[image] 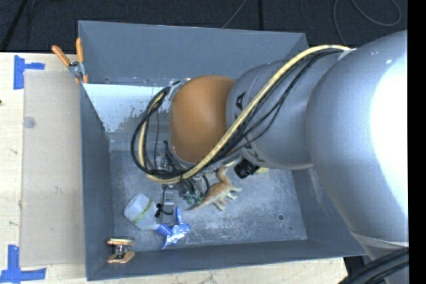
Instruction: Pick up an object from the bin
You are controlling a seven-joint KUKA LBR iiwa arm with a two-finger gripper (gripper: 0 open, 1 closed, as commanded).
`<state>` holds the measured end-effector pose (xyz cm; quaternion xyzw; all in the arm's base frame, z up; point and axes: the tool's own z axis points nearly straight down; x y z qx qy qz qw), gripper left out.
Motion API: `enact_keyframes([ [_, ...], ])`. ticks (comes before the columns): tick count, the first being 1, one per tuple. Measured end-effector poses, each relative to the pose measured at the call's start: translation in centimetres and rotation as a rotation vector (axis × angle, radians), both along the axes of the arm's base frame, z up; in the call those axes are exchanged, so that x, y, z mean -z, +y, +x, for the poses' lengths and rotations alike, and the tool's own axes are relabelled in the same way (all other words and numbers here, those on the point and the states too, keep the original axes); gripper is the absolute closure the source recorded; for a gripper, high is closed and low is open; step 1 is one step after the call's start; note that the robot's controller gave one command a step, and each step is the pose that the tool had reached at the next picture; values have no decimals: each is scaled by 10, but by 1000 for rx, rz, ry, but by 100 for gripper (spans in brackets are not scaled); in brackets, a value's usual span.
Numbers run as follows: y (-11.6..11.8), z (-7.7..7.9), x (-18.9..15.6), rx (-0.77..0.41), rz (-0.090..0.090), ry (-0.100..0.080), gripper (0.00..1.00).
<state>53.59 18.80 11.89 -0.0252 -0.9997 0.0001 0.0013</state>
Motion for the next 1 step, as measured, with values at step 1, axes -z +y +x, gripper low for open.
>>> enact_keyframes([
  [1,-4,-26,26,-29,-3,10,0],
])
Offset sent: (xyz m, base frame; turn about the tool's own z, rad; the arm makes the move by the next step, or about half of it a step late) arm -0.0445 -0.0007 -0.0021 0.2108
